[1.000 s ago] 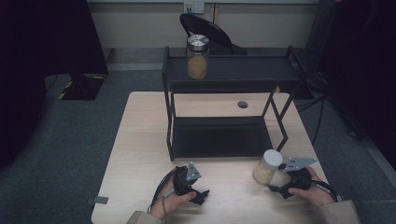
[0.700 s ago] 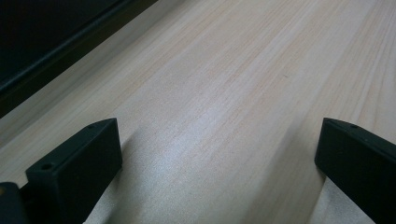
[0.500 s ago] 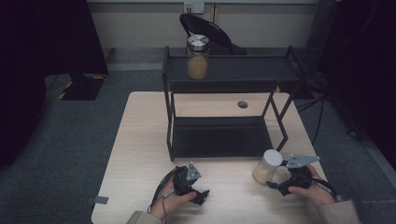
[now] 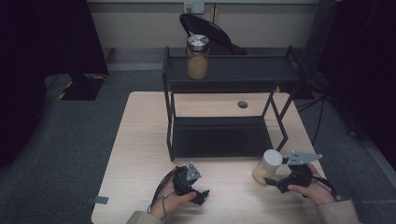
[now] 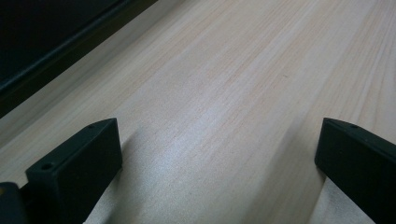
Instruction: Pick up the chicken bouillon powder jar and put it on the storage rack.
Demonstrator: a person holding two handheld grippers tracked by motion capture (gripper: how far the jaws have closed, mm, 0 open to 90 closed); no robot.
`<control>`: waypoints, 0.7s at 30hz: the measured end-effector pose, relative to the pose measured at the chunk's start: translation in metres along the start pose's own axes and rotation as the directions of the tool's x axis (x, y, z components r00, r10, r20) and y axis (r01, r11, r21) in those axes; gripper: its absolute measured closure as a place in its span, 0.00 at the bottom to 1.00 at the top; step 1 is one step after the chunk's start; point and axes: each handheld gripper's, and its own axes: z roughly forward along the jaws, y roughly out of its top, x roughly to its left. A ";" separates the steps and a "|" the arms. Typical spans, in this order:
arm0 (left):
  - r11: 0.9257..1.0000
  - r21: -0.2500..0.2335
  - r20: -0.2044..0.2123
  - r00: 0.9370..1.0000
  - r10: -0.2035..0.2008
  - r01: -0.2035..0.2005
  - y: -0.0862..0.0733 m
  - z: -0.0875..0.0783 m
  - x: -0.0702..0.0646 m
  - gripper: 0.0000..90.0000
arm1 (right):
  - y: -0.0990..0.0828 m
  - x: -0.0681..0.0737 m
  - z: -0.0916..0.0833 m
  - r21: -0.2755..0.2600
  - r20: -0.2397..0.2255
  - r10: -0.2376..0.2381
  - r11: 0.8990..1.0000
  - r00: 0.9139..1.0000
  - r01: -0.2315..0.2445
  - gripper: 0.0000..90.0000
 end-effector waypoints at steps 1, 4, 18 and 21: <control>1.000 0.000 0.000 1.000 0.000 0.000 0.000 0.000 0.000 0.00 | 0.000 0.000 0.000 -0.005 0.000 0.000 1.000 1.000 0.000 0.01; 1.000 0.000 0.000 1.000 0.000 0.000 0.000 0.000 0.000 0.00 | -0.001 0.000 -0.001 -0.025 0.001 0.006 1.000 1.000 -0.006 0.01; 1.000 0.000 0.000 1.000 0.000 0.000 0.000 0.000 0.000 0.00 | 0.003 0.006 -0.002 -0.058 0.017 -0.032 0.998 0.999 0.033 0.19; 1.000 0.000 0.000 1.000 0.000 0.000 0.000 0.000 0.000 0.00 | 0.002 0.006 -0.002 -0.070 0.021 -0.038 0.997 0.999 0.039 0.22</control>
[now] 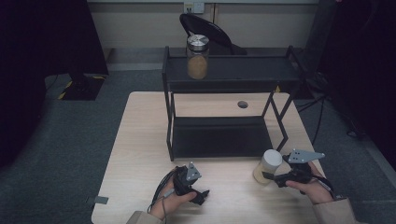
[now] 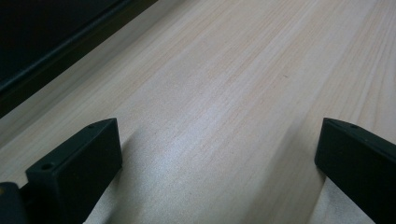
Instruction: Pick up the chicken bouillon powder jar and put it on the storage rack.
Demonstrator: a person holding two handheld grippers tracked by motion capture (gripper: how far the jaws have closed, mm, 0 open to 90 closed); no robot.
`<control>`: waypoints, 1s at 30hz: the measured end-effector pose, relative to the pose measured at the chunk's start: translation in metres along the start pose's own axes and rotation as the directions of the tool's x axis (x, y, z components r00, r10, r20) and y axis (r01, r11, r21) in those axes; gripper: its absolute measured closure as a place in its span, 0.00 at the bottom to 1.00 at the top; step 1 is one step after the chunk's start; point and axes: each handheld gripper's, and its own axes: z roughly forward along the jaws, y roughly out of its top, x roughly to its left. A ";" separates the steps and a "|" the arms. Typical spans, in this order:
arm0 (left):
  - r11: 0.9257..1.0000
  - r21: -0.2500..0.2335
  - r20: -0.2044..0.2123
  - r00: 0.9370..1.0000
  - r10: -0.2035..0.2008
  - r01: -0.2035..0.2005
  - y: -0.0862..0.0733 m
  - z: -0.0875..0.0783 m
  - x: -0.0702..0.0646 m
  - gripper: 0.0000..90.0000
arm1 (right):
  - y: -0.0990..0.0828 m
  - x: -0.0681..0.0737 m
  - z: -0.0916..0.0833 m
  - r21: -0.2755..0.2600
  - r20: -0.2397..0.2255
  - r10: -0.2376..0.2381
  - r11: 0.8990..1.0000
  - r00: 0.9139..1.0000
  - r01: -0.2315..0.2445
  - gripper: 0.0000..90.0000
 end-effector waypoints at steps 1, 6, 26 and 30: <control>1.000 0.000 0.000 1.000 0.000 0.000 0.000 0.000 0.000 0.00 | 0.000 0.000 0.000 0.000 0.000 0.000 1.000 1.000 0.000 0.22; 1.000 0.000 0.000 1.000 0.000 0.000 0.000 0.000 0.000 0.00 | -0.002 -0.002 -0.002 -0.026 -0.003 0.017 1.000 1.000 -0.017 0.26; 1.000 0.000 0.000 1.000 0.000 0.000 0.000 0.000 0.000 0.00 | -0.003 0.000 -0.001 -0.048 -0.011 -0.039 0.998 0.999 0.038 0.37; 1.000 0.000 0.000 1.000 0.000 0.000 0.000 0.000 0.000 0.00 | -0.001 0.002 -0.002 -0.046 -0.003 -0.045 0.998 0.999 0.045 0.37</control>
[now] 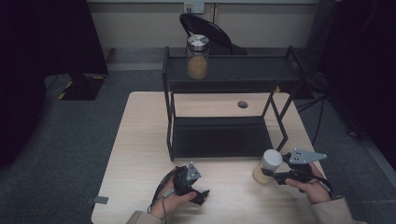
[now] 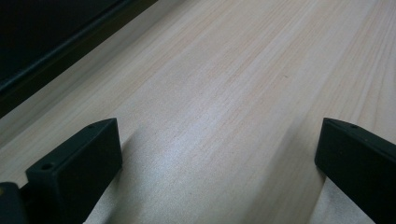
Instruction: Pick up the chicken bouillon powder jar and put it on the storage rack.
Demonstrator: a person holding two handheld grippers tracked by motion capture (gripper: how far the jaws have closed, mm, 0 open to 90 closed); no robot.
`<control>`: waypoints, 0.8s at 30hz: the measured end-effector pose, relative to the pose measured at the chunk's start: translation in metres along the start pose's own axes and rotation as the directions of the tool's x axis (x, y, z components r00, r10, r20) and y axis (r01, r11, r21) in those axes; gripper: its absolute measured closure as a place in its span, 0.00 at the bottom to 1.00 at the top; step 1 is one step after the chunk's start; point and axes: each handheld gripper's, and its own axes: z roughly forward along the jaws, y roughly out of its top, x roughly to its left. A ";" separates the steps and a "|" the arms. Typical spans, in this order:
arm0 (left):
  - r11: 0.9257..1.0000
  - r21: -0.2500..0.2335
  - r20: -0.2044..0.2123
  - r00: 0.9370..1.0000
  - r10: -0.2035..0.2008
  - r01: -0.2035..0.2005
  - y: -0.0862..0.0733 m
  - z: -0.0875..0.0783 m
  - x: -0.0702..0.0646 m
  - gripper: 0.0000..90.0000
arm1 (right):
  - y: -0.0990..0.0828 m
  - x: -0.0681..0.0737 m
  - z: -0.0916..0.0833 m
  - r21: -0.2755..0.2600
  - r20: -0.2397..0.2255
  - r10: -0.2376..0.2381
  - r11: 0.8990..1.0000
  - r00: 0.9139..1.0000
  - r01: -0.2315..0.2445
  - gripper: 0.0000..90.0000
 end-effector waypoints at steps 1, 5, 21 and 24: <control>1.000 0.000 0.000 1.000 0.000 0.000 0.000 0.000 0.000 0.00 | 0.001 0.001 0.000 0.003 0.003 -0.002 1.000 1.000 0.002 0.37; 1.000 0.000 0.000 1.000 0.000 0.000 0.000 0.000 0.000 0.00 | 0.004 0.003 -0.001 0.010 0.009 -0.012 1.000 1.000 0.011 0.38; 1.000 0.000 0.000 1.000 0.000 0.000 0.000 0.000 0.000 0.00 | 0.018 0.006 -0.007 0.025 0.018 -0.012 1.000 1.000 0.011 0.38; 1.000 0.000 0.000 1.000 0.000 0.000 0.000 0.000 0.000 0.00 | 0.019 0.005 -0.009 0.035 0.020 -0.014 0.999 1.000 0.013 0.38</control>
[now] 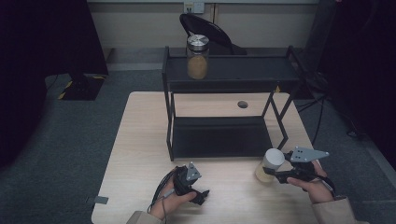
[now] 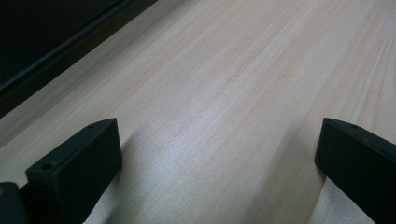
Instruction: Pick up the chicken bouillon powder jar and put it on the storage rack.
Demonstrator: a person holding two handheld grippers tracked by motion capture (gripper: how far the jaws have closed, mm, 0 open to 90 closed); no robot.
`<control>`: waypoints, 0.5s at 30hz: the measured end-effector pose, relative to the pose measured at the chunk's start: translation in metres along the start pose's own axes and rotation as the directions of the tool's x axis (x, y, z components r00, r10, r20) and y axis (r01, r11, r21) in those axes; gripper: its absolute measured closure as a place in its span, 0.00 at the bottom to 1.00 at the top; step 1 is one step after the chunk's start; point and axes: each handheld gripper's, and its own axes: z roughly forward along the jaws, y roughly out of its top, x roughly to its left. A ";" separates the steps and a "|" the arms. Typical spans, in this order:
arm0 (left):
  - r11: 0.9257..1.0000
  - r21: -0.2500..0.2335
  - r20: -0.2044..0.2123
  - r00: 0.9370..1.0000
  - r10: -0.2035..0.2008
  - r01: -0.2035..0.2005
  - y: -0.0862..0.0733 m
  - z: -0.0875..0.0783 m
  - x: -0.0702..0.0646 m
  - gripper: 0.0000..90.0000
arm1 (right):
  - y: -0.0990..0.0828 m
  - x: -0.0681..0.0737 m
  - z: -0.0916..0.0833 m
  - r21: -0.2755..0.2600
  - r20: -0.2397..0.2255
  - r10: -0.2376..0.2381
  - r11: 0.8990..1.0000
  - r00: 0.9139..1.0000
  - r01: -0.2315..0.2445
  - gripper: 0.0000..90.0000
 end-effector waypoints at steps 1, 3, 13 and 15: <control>1.000 0.000 0.000 1.000 0.000 0.000 0.000 0.000 0.000 0.00 | -0.001 -0.001 -0.001 -0.002 -0.001 0.003 1.000 1.000 -0.003 0.38; 1.000 0.000 0.000 1.000 0.000 0.000 0.000 0.000 0.000 0.00 | 0.000 -0.002 -0.002 -0.003 -0.005 0.003 1.000 1.000 -0.003 0.38; 1.000 0.000 0.000 1.000 0.000 0.000 0.000 0.000 0.000 0.00 | 0.009 -0.001 -0.003 -0.009 -0.030 0.007 1.000 1.000 -0.007 0.38; 1.000 0.000 -0.001 1.000 0.000 0.000 0.000 0.000 0.000 0.00 | 0.015 0.001 0.000 -0.005 -0.030 -0.006 1.000 1.000 0.006 0.38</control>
